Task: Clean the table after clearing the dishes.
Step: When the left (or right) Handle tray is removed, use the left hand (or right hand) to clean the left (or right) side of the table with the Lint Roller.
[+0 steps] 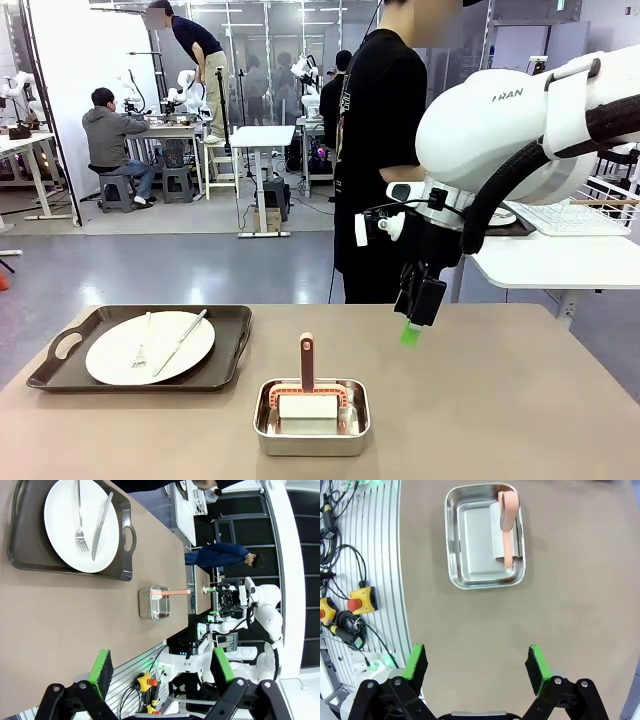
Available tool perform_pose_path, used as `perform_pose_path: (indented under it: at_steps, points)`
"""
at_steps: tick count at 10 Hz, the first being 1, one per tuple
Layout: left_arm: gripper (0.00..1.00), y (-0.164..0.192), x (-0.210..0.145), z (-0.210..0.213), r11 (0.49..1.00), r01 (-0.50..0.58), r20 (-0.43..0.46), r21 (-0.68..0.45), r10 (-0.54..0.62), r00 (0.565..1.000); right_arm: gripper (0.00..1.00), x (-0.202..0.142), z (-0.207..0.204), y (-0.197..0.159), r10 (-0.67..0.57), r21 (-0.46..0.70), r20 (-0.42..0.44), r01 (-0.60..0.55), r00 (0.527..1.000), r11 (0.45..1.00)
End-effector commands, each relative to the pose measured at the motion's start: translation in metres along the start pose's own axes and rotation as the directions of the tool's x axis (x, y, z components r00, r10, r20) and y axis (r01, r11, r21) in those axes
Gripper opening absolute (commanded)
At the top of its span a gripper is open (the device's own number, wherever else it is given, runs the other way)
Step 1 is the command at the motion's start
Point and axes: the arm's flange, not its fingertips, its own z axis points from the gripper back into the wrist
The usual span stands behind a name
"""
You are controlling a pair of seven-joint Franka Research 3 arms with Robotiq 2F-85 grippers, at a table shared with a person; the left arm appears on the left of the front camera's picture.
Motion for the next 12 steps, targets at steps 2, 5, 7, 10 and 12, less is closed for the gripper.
perform_pose_path:
  at_steps: [2,5,7,10,12]
  points:
    - [1.00,-0.001,0.000,0.002,1.000,0.003,0.006,0.002,-0.003,1.000,1.00,0.000,0.000,0.000,0.000,0.000,0.000,0.000,1.000,1.000]
    - [1.00,-0.001,0.000,0.002,1.000,0.003,0.006,0.002,-0.003,1.000,1.00,0.064,-0.011,0.017,0.047,-0.144,-0.180,-0.074,0.983,0.987]
    - [1.00,-0.001,0.000,0.002,1.000,0.003,0.006,0.002,-0.003,1.000,1.00,0.087,-0.028,0.023,0.068,-0.056,-0.113,-0.075,0.991,0.996]
    - [1.00,-0.001,0.000,0.002,1.000,0.003,0.006,0.002,-0.003,1.000,1.00,0.122,-0.050,0.030,0.032,-0.105,-0.180,-0.051,0.983,0.993]
    - [1.00,-0.001,0.000,0.002,1.000,0.003,0.006,0.002,-0.003,1.000,1.00,0.134,-0.061,0.023,0.041,-0.128,-0.173,-0.063,0.984,0.990]
